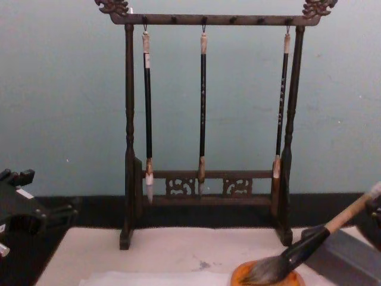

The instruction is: Pick up the brush from the inkstone, write on the paper, then place the brush back to its original position.

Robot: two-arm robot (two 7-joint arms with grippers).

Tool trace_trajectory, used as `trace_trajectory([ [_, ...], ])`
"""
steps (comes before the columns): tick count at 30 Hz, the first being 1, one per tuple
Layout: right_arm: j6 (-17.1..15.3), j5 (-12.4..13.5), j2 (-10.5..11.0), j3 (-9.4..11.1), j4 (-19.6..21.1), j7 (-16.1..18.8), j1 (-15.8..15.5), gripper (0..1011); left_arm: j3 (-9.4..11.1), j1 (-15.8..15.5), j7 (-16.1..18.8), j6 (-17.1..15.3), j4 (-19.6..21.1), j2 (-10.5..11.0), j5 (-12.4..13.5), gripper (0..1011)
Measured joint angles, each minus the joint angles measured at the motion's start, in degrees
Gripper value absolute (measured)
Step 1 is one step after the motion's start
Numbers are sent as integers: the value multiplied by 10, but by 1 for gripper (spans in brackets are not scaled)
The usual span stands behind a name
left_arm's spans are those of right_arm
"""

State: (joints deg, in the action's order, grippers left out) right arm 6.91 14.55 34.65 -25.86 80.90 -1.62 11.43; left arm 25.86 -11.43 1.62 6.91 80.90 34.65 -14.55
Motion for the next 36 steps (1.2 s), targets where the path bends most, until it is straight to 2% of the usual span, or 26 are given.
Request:
trace_trajectory([
  [18, 0, 0, 0, 1, 1, 0, 0, 1000, 0, 0, 0, 0, 0, 0, 0, 1010],
  [22, -2, 16, 13, 21, 35, 10, -27, 1000, 0, 0, 0, 0, 0, 0, 0, 1010],
  [24, -5, 68, 20, 55, 68, 26, -60, 1000, 0, 0, 0, 0, 0, 0, 0, 1010],
  [28, -18, 144, 21, 96, 98, 47, -95, 1000, 0, 0, 0, 0, 0, 0, 0, 1010],
  [29, -29, 186, 20, 119, 113, 58, -113, 1000, 0, 0, 0, 0, 0, 0, 0, 1010],
  [30, -37, 209, 18, 130, 119, 64, -121, 1000, 0, 0, 0, 0, 0, 0, 0, 1010],
  [31, -53, 250, 15, 150, 131, 75, -136, 1000, 0, 0, 0, 0, 0, 0, 0, 1010],
  [33, -73, 291, 9, 170, 141, 85, -149, 1000, 0, 0, 0, 0, 0, 0, 0, 1010],
  [34, -93, 326, 2, 184, 146, 92, -156, 1000, 0, 0, 0, 0, 0, 0, 0, 1010],
  [36, -118, 363, -7, 197, 147, 99, -160, 1000, 0, 0, 0, 0, 0, 0, 0, 1009],
])
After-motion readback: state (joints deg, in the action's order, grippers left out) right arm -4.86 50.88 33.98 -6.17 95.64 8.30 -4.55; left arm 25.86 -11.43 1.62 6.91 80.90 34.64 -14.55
